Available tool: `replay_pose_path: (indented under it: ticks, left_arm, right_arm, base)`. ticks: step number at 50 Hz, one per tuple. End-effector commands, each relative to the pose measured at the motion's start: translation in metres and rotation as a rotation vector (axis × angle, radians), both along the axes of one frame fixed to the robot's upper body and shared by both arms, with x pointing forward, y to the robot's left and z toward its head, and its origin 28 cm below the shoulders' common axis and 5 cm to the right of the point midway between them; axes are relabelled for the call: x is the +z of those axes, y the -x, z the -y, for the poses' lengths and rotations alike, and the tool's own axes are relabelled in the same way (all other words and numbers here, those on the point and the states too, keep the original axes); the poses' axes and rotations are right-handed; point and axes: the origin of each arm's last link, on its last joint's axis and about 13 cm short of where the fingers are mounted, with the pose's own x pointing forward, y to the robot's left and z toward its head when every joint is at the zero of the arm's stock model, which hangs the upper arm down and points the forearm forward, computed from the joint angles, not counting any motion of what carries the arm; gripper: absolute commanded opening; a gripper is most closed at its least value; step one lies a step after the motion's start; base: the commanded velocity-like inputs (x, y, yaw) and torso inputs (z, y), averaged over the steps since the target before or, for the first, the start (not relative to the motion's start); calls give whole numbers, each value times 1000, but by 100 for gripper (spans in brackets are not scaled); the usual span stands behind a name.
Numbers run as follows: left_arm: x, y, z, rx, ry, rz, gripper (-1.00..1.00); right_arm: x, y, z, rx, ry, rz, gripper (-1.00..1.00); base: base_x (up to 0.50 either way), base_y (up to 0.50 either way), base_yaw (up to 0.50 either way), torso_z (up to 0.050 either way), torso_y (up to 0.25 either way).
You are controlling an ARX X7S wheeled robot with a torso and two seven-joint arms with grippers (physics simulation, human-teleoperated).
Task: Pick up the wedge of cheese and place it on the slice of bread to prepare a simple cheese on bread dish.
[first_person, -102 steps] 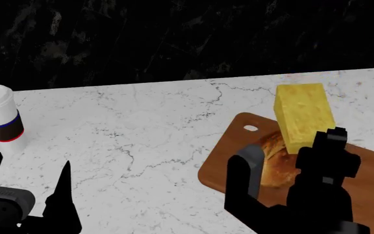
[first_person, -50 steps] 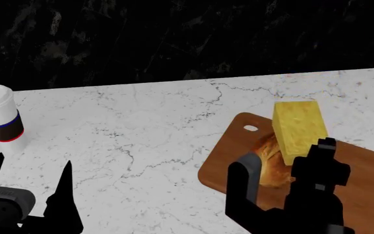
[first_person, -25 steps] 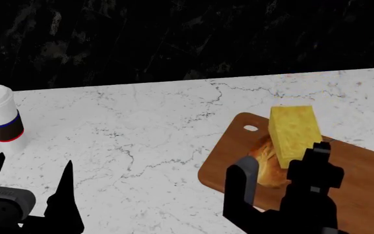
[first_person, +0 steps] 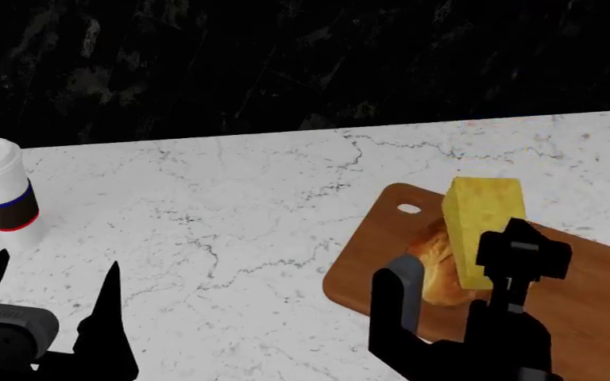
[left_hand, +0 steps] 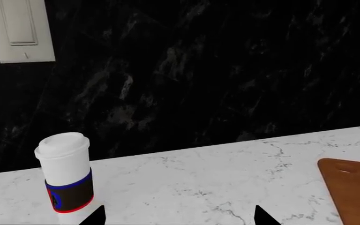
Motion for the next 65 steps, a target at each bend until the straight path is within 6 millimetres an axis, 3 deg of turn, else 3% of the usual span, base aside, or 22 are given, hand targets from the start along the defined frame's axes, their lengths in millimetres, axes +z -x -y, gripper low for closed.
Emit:
replay_pose_path:
  ticks: [1, 8, 17, 25, 33, 36, 40, 48, 65]
  left_arm:
    - [-3, -19, -10, 63, -9, -33, 100]
    - [-3, -19, -10, 62, -6, -32, 100]
    - [-3, -19, -11, 63, -6, -31, 100]
    - [-3, -19, -11, 66, -7, -31, 100]
    - [-3, -19, -10, 64, -8, -31, 100]
    - [-4, -19, -11, 64, -9, -33, 100]
    - [-3, -20, -10, 65, -12, -35, 100]
    - [-3, -20, -10, 65, -16, -39, 100]
    - [-3, -20, -11, 63, -14, -36, 100]
  right_arm:
    - [17, 11, 3, -38, 21, -11, 100]
    - [52, 28, 3, -37, 22, 69, 100]
    - [70, 43, 12, -81, 49, 90, 100]
    - [109, 63, 19, -107, 20, 235, 100]
    - [155, 72, 14, -120, -481, 566, 100]
    - [158, 77, 18, -104, -554, 649, 100]
    - [168, 85, 27, -42, -908, 784, 100]
    - [154, 88, 26, 115, -1285, 785, 100]
    - [112, 124, 0, 316, -1351, 763, 100]
  base:
    - [19, -3, -10, 0, 0]
    - [20, 3, -6, 0, 0]
    - [19, 2, -6, 0, 0]
    - [19, 3, -5, 0, 0]
    - [19, 2, -7, 0, 0]
    - [19, 1, -4, 0, 0]
    - [20, 3, -8, 0, 0]
    - [20, 2, -6, 0, 0]
    - [20, 3, -6, 0, 0]
